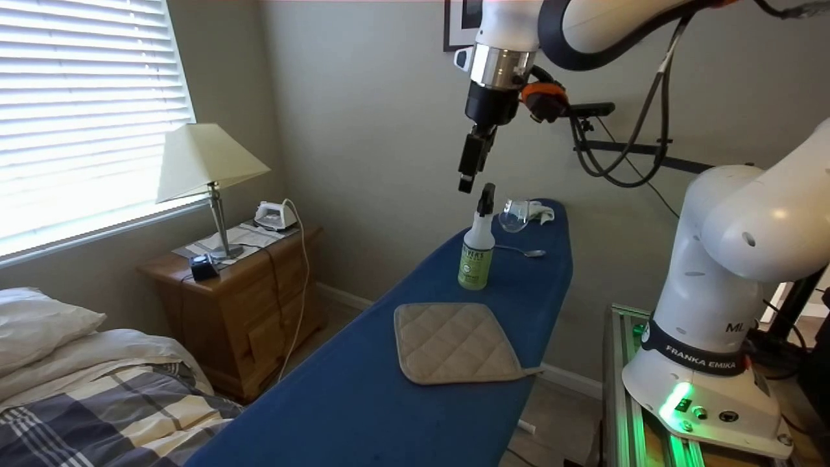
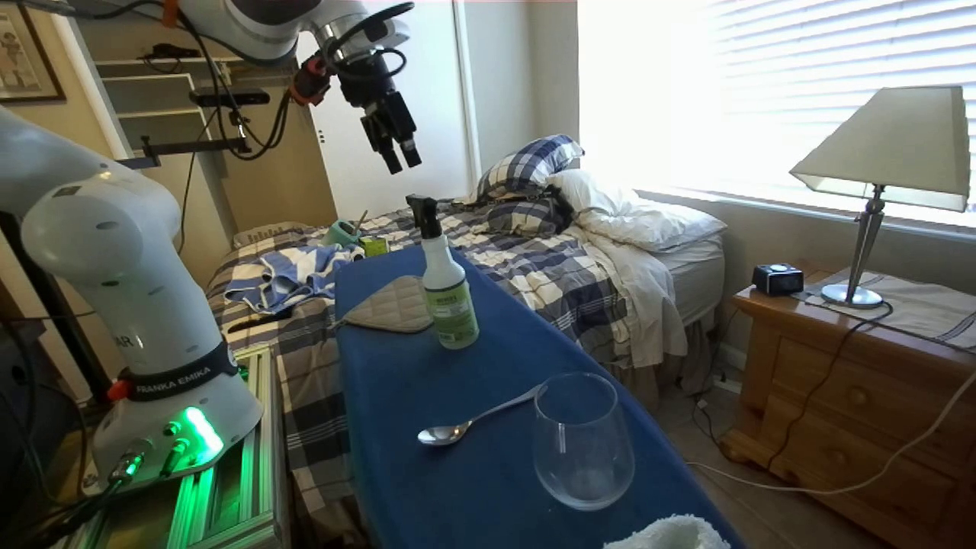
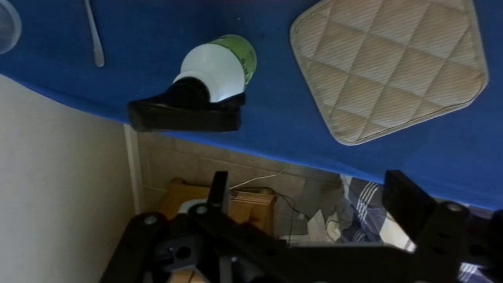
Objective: Rotate the spray bottle to the right.
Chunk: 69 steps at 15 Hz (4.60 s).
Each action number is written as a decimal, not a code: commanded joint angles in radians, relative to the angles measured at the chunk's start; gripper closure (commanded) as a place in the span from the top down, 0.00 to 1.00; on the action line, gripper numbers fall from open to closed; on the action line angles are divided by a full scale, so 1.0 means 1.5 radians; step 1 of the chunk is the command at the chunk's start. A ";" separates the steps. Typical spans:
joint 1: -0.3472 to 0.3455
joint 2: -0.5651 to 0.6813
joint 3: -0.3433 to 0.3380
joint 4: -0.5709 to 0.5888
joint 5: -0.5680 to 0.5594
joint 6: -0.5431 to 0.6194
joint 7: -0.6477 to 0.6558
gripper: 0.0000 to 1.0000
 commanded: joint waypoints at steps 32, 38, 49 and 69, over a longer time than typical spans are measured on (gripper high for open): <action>-0.127 0.034 -0.041 -0.027 0.059 0.015 0.323 0.98; -0.127 0.044 -0.040 -0.038 0.060 0.049 0.320 0.88; -0.126 0.057 -0.035 -0.040 0.053 0.052 0.314 0.03; -0.053 0.092 -0.132 0.024 0.022 -0.096 -0.139 0.05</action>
